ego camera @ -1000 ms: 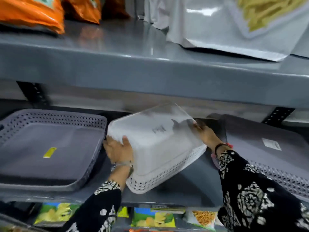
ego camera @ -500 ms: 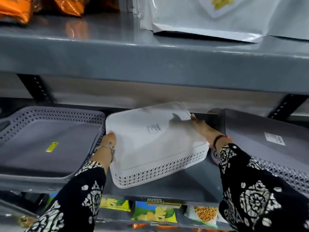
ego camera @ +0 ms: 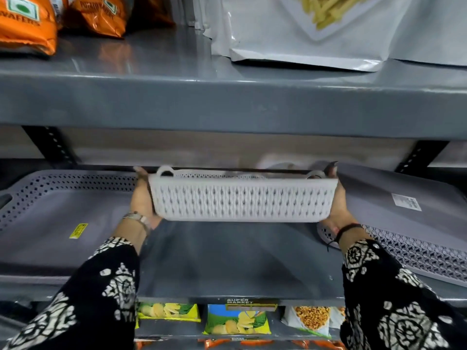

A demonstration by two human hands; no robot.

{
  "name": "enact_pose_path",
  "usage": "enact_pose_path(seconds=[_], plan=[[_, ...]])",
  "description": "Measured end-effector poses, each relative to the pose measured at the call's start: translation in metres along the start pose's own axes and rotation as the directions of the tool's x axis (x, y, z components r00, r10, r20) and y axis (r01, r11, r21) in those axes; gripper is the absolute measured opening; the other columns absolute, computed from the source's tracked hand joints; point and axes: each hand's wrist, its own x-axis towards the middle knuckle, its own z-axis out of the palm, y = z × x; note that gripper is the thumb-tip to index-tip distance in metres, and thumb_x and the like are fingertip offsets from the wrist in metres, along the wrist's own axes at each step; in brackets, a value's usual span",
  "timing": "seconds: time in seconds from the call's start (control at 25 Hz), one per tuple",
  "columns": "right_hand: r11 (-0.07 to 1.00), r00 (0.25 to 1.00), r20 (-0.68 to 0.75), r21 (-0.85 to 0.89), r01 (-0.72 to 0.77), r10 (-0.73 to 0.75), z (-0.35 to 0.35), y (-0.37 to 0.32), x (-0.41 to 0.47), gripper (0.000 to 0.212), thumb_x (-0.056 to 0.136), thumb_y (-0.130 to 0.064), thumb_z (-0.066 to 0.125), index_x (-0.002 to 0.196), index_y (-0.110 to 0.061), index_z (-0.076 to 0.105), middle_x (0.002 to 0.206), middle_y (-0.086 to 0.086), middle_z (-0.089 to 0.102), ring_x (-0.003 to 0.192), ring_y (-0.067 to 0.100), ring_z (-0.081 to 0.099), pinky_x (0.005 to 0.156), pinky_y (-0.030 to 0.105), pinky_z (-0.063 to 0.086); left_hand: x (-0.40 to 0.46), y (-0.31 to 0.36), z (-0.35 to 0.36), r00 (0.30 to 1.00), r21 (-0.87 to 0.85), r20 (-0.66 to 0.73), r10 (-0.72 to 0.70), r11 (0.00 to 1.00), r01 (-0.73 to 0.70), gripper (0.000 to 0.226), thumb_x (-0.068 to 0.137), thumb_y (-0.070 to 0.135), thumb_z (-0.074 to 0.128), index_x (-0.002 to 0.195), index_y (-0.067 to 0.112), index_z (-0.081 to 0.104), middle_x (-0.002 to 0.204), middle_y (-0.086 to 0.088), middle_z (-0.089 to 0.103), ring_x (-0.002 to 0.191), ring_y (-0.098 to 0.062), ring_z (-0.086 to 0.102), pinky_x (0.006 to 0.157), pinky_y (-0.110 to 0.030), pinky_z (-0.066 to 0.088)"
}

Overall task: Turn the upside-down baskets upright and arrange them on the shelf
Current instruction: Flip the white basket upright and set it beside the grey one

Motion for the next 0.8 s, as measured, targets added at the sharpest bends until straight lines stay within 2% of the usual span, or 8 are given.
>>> enact_pose_path(seconds=[0.08,0.2,0.36,0.52,0.6,0.68,0.76,0.8], plan=[[0.997,0.993,0.088,-0.014,-0.082,0.083,-0.013,0.007,-0.005,0.049,0.083,-0.058,0.043,0.077,-0.020,0.074,0.067,0.006,0.076,0.060,0.023,0.070,0.055,0.030,0.058,0.003,0.003,-0.014,0.994,0.181,-0.004,-0.105,0.978,0.104,0.072,0.077,0.078,0.021,0.113,0.024,0.054,0.093,-0.013,0.075,0.086,-0.031,0.071,0.064,-0.045,0.058],[0.988,0.989,0.052,-0.075,-0.136,0.140,-0.023,0.015,-0.007,0.043,0.090,-0.034,0.040,0.068,-0.015,0.071,0.057,0.005,0.073,0.051,0.021,0.068,0.049,0.025,0.055,0.007,0.002,-0.020,0.986,0.378,0.017,-0.165,0.914,0.146,0.071,0.080,0.074,0.018,0.119,0.023,0.048,0.060,-0.015,0.075,0.050,-0.027,0.070,0.047,-0.039,0.059],[0.964,0.987,-0.027,-0.209,-0.162,0.159,-0.036,0.027,-0.014,0.037,0.087,-0.019,0.042,0.063,-0.015,0.070,0.049,-0.001,0.070,0.047,0.017,0.065,0.047,0.023,0.052,0.017,-0.008,-0.026,0.972,0.519,-0.068,-0.226,0.824,0.228,0.090,0.076,0.079,0.021,0.134,0.014,0.044,0.128,-0.021,0.057,0.108,-0.033,0.058,0.088,-0.047,0.047],[0.931,0.988,-0.076,-0.333,-0.152,0.135,-0.041,0.036,-0.023,0.037,0.088,-0.013,0.041,0.061,-0.015,0.066,0.038,-0.004,0.063,0.033,0.011,0.058,0.034,0.013,0.044,0.011,-0.019,-0.024,0.967,0.651,-0.155,-0.203,0.715,0.255,0.096,0.072,0.082,0.018,0.139,0.017,0.038,0.138,-0.019,0.049,0.124,-0.036,0.048,0.105,-0.055,0.038],[0.917,0.988,-0.076,-0.370,-0.151,0.132,-0.044,0.038,-0.024,0.049,0.088,-0.014,0.041,0.047,-0.018,0.067,0.036,-0.004,0.061,0.032,0.009,0.057,0.034,0.012,0.043,0.007,-0.020,-0.018,0.975,0.676,-0.140,-0.175,0.702,0.223,0.088,0.080,0.075,0.016,0.141,0.015,0.034,0.143,-0.020,0.044,0.129,-0.037,0.043,0.107,-0.054,0.035],[0.907,0.988,-0.058,-0.393,-0.154,0.142,-0.041,0.036,-0.029,0.047,0.089,-0.016,0.040,0.051,-0.021,0.069,0.043,-0.006,0.066,0.041,0.010,0.061,0.043,0.016,0.048,0.002,-0.023,-0.014,0.988,0.734,-0.113,-0.102,0.662,0.152,0.078,0.087,0.066,0.015,0.142,0.013,0.030,0.146,-0.019,0.039,0.132,-0.036,0.040,0.105,-0.049,0.034],[0.889,0.993,-0.043,-0.443,-0.116,0.108,-0.033,0.030,-0.033,0.026,0.090,-0.025,0.043,0.092,-0.023,0.069,0.086,-0.007,0.073,0.080,0.014,0.066,0.075,0.027,0.054,0.000,-0.025,-0.012,0.999,0.835,-0.041,0.004,0.550,0.033,0.073,0.090,0.061,0.016,0.146,0.015,0.020,0.154,-0.013,0.025,0.140,-0.031,0.028,0.112,-0.046,0.026],[0.886,0.998,-0.051,-0.459,-0.065,0.047,-0.030,0.024,-0.031,0.031,0.091,-0.028,0.044,0.118,-0.022,0.058,0.113,-0.006,0.064,0.106,0.016,0.058,0.096,0.034,0.047,0.000,-0.025,-0.010,0.998,0.878,-0.013,0.064,0.478,-0.019,0.072,0.090,0.061,0.018,0.147,0.018,0.018,0.157,-0.009,0.019,0.143,-0.029,0.021,0.115,-0.045,0.021]])
